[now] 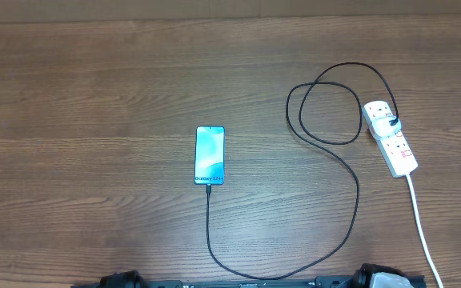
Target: Plug charger to phone and switch on socket
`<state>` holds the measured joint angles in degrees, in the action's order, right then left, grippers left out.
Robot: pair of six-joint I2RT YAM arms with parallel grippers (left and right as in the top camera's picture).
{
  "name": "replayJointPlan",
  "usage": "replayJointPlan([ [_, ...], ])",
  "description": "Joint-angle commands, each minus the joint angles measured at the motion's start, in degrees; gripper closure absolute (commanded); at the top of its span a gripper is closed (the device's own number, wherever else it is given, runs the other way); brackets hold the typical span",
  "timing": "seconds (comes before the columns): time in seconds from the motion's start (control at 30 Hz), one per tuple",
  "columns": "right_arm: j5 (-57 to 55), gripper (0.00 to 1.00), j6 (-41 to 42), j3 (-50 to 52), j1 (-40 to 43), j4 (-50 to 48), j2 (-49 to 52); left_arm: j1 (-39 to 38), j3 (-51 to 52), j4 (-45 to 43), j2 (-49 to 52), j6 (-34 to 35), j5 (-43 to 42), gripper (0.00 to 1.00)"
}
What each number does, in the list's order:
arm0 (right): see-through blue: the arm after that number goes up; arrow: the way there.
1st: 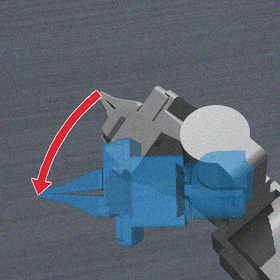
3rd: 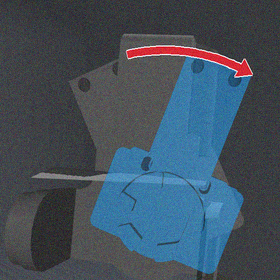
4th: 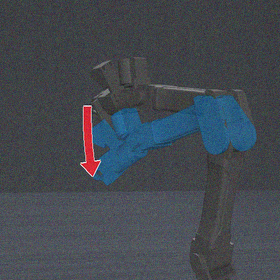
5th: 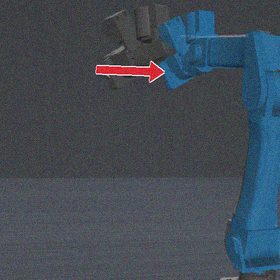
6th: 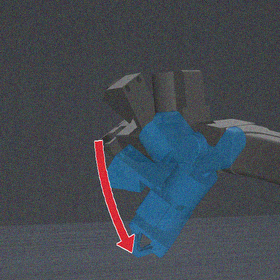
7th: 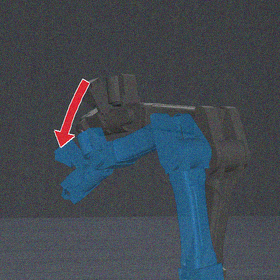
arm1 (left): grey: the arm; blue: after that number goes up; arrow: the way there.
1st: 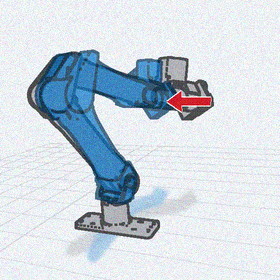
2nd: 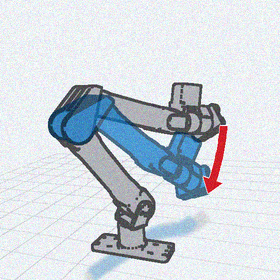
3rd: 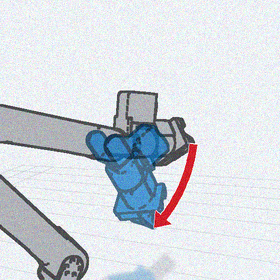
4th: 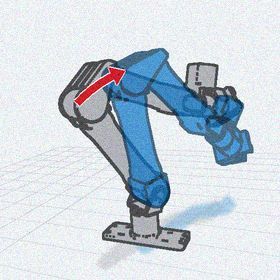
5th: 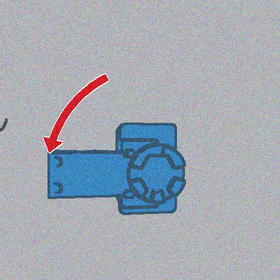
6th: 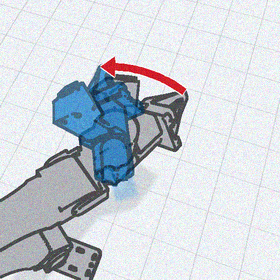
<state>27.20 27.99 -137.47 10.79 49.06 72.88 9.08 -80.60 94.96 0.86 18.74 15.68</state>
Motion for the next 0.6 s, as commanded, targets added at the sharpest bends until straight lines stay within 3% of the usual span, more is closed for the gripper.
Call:
replayJointPlan([
  [0.0,-0.68,0.90,-6.62,0.94,-0.28,2.91,1.68,0.61,0.15,0.70,-0.61,0.13,-0.26,0.00],
  [0.23,-9.60,0.91,-7.56,8.76,-0.28,6.82,-5.27,0.55,0.35,-3.10,-0.61,1.09,0.04,0.00],
  [0.37,-10.08,0.90,-10.12,20.11,-0.28,4.59,-13.03,0.55,3.45,-13.33,-0.61,0.87,1.77,0.00],
  [0.57,-10.03,0.87,-10.08,36.26,-0.26,-1.77,-23.58,0.55,16.65,-29.53,-0.61,0.55,1.09,0.00],
])
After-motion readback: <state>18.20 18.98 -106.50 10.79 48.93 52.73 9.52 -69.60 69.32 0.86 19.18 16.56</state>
